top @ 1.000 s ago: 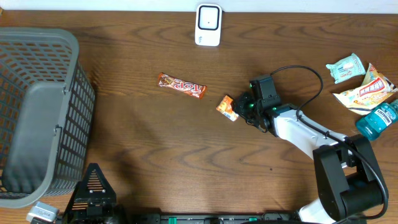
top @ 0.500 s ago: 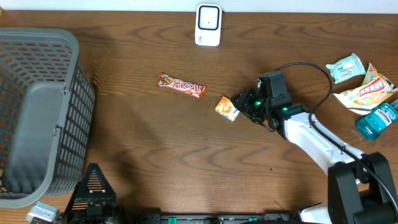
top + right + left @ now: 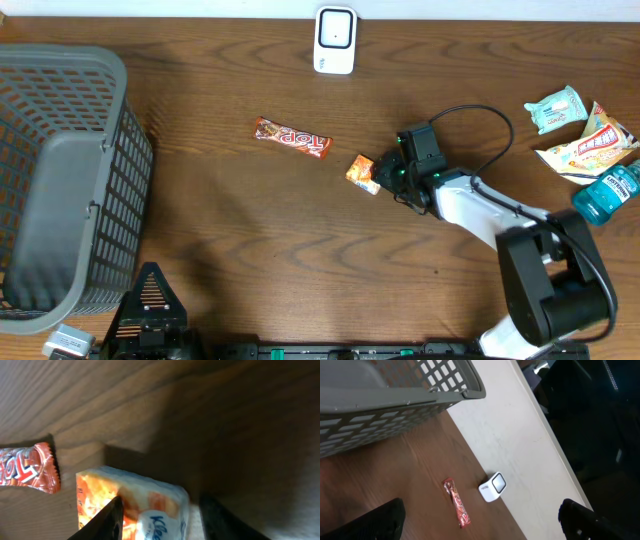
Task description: Scan the item barcode
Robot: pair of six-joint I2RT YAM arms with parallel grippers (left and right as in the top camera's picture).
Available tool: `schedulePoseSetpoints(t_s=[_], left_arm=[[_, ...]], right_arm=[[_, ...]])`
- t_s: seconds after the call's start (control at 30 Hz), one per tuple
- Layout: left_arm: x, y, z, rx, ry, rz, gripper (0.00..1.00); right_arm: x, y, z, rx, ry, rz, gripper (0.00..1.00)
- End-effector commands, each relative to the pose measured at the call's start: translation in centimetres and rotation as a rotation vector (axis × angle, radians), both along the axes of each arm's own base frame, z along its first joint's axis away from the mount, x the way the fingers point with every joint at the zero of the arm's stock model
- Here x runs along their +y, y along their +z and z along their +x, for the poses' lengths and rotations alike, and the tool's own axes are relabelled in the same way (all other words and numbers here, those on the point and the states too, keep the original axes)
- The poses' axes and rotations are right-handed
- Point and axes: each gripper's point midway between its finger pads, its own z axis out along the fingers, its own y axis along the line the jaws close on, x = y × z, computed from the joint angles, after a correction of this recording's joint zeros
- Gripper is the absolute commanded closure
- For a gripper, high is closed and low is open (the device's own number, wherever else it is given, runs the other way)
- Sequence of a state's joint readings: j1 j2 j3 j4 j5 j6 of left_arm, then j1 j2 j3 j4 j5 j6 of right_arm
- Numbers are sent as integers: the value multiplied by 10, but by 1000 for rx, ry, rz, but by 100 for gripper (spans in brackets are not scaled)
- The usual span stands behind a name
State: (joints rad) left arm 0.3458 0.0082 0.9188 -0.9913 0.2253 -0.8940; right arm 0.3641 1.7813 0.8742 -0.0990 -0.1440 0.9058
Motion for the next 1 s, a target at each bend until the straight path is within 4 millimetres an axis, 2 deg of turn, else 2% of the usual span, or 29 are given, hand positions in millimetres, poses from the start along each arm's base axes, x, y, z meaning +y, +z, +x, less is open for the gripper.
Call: schedulePoseSetpoints(t_s=[0.0,0.1,0.2,0.33,0.43,0.47,0.63,0.7,0.8,0.9,0.97], left_arm=[[1,1,-1,-6,5,6,2],[1,1,-1,-6,5,6,2],[1,1,-1,-6,5,6,2],[1,1,-1,-6,5,6,2],[1,1,-1,-6,5,6,2],[1,1,-1,-6,5,6,2],[1,2,-2,-9,5,6,2],[1,2,-2,-10,5,7,2],[1,2,-2,-10,5,7,2],[1,2,-2,-10,5,7,2],[1,2,-2,-10,5,7,2]], right_arm=[[-2,-16,-5,29,5,-31,55],[-6,-22,-3,32,-8,-55,55],[-6,-27,-5,43,-5,-55,68],[5,-26,-10,44,81,-24,76],[14,-25,-18,50,168,-4,96],[17,-25,-22,58,205,6,99],[30,-20,-30,64,294,76,99],[43,-6,-34,81,331,213,99],[58,28,-40,112,395,488,99],[51,55,-47,171,412,703,99],[47,63,-56,225,410,781,99]])
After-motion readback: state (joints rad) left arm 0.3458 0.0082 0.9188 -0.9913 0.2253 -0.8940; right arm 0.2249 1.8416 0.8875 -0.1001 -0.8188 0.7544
